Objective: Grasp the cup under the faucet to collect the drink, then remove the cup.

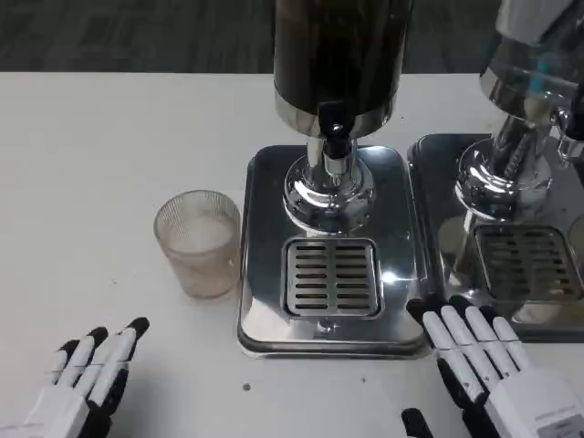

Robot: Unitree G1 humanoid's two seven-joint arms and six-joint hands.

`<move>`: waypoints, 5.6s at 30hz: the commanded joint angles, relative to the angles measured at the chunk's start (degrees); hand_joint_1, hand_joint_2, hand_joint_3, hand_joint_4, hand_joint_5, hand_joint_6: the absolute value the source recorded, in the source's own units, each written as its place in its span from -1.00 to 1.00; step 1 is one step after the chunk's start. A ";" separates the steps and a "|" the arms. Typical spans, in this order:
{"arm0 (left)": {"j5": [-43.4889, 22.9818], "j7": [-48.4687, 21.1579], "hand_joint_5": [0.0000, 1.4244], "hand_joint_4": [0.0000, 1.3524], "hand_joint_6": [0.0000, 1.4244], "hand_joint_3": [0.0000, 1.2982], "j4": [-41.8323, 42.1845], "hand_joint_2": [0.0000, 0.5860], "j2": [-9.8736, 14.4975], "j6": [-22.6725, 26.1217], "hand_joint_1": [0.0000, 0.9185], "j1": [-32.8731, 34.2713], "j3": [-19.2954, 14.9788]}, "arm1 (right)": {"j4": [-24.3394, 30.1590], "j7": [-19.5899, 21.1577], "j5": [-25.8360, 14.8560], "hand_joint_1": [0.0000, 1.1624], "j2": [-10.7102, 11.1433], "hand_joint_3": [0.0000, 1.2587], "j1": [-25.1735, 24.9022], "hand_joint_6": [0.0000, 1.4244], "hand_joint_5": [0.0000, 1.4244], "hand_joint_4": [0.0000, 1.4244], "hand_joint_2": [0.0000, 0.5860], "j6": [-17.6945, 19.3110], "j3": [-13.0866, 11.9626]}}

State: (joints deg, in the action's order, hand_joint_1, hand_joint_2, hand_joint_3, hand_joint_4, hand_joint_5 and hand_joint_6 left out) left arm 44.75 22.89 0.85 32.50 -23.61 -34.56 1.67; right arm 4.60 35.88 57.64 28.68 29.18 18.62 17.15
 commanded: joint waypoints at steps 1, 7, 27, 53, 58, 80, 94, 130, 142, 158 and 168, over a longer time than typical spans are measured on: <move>-4.24 1.34 -1.00 -1.00 -1.00 -1.00 -3.23 -0.81 0.51 -3.83 -1.00 2.70 -1.92 | 0.47 -0.49 -1.03 -0.55 -1.74 -1.00 -0.55 -0.95 -1.00 -1.00 0.63 -0.39 0.42; -8.01 1.11 -1.00 -1.00 -1.00 -1.00 -6.09 -0.83 -0.35 -5.67 -1.00 6.48 -4.00 | 0.43 0.09 -1.13 -0.55 -3.07 -1.00 -0.77 -0.94 -1.00 -1.00 0.63 -0.37 0.24; -19.13 -7.34 -0.98 -1.00 -0.98 -1.00 -16.97 -0.93 -1.60 -8.38 -1.00 21.26 -4.30 | -0.53 -2.41 -6.19 -0.55 -3.85 -0.90 -4.01 -0.88 -1.00 -1.00 0.63 1.90 -0.25; -18.90 -13.72 -0.95 -1.00 -0.99 -1.00 -30.94 -0.95 -1.29 -10.90 -1.00 35.19 1.87 | 0.86 -2.76 -6.33 -0.50 -5.03 -0.90 -1.80 -0.85 -1.00 -1.00 0.65 1.30 -0.79; -19.67 -14.22 -0.95 -1.00 -0.99 -1.00 -32.60 -0.95 -1.73 -10.71 -1.00 36.96 2.51 | 0.97 -2.80 -6.37 -0.50 -5.36 -0.90 -1.24 -0.83 -1.00 -1.00 0.66 1.33 -1.17; -19.75 -16.70 -0.95 -1.00 -1.00 -1.00 -41.13 -0.96 -2.02 -10.43 -1.00 45.33 4.96 | 0.80 -3.24 -6.93 -0.52 -6.55 -0.88 -1.16 -0.80 -1.00 -1.00 0.69 1.30 -1.28; -19.06 -16.96 -0.95 -1.00 -1.00 -1.00 -46.97 -0.96 -2.39 -10.88 -1.00 50.14 7.69 | 0.96 -3.10 -7.26 -0.51 -7.05 -0.86 -0.32 -0.77 -1.00 -1.00 0.72 1.10 -1.44; -16.37 -8.52 -0.56 -0.70 -0.52 -0.71 -49.89 -0.96 -5.95 -7.04 -0.77 53.28 11.27 | 1.68 -4.30 -8.07 -0.44 -8.57 -0.78 0.62 -0.72 -0.96 -0.95 0.80 0.72 -1.59; -15.83 -5.91 -0.37 -0.51 -0.29 -0.52 -52.32 -0.89 -6.65 -11.37 -0.76 53.56 12.36 | 1.84 -4.25 -8.19 -0.46 -8.77 -0.75 0.93 -0.72 -0.95 -0.94 0.85 0.61 -1.92; -13.52 3.55 0.12 -0.07 0.21 -0.18 -53.81 -0.70 -7.75 -11.31 -0.62 53.11 13.13 | 2.70 -5.18 -9.41 -0.54 -8.01 -0.75 1.88 -0.72 -0.94 -0.94 0.83 1.44 -3.74; -13.42 4.75 0.17 -0.06 0.27 -0.16 -54.63 -0.68 -8.04 -11.19 -0.49 52.62 12.87 | 2.66 -6.08 -10.02 -0.56 -7.40 -0.75 1.44 -0.72 -0.94 -0.93 0.83 1.74 -4.11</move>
State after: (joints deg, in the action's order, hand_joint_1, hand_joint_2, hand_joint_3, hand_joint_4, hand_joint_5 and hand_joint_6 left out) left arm 31.45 27.04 -52.99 24.76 -34.58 18.57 14.54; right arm 6.79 30.09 48.10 20.81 30.59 19.74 13.61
